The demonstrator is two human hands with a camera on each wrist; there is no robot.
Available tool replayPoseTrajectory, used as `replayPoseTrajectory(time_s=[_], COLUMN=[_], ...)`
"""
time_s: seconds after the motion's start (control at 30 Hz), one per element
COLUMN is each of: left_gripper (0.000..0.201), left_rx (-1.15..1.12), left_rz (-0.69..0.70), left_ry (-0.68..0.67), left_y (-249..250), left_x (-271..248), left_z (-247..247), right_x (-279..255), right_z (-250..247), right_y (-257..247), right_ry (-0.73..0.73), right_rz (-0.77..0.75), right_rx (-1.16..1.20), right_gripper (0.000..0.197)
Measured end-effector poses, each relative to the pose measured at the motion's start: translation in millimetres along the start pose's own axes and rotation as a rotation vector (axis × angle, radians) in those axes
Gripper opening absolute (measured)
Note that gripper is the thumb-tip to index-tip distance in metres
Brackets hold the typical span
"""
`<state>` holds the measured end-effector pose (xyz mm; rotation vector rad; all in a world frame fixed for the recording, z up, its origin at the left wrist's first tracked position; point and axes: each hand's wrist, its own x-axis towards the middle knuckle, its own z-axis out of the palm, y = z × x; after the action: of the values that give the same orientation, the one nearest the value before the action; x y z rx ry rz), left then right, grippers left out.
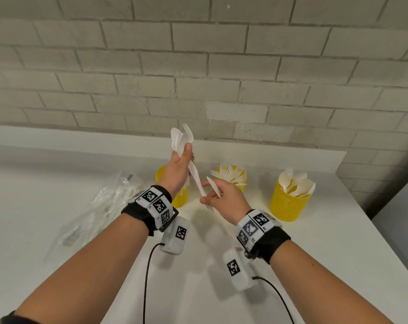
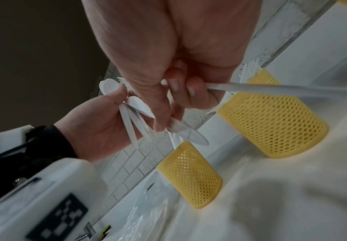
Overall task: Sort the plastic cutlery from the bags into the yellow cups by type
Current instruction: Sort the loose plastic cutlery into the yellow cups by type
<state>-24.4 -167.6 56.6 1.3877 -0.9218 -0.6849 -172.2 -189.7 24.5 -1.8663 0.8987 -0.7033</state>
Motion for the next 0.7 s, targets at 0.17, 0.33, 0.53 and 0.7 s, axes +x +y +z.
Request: replayPoseTrajectory(time_s=[0.17, 0.33, 0.53, 0.7], left_gripper=[0.033, 0.023, 0.021, 0.027], left_rx=[0.006, 0.014, -0.031, -0.025], left_rz=[0.011, 0.020, 0.015, 0.004], left_ry=[0.110, 0.073, -0.007, -0.068], left_y=[-2.1, -12.4, -21.9, -29.1], left_x=[19.4, 20.7, 17.6, 18.7], left_z=[-41.8, -69.4, -81.4, -89.5], right_x=[7.5, 43.5, 82.6, 92.4], right_z=[12.3, 23.4, 54.4, 63.5], right_y=[-8.0, -43.3, -56.3, -53.6], right_ry=[0.041, 0.253, 0.203, 0.192], right_rz=[-0.009, -0.079, 0.012, 0.055], right_rx=[-0.019, 0.013, -0.208, -0.260], right_gripper=[0.018, 0.024, 0.031, 0.060])
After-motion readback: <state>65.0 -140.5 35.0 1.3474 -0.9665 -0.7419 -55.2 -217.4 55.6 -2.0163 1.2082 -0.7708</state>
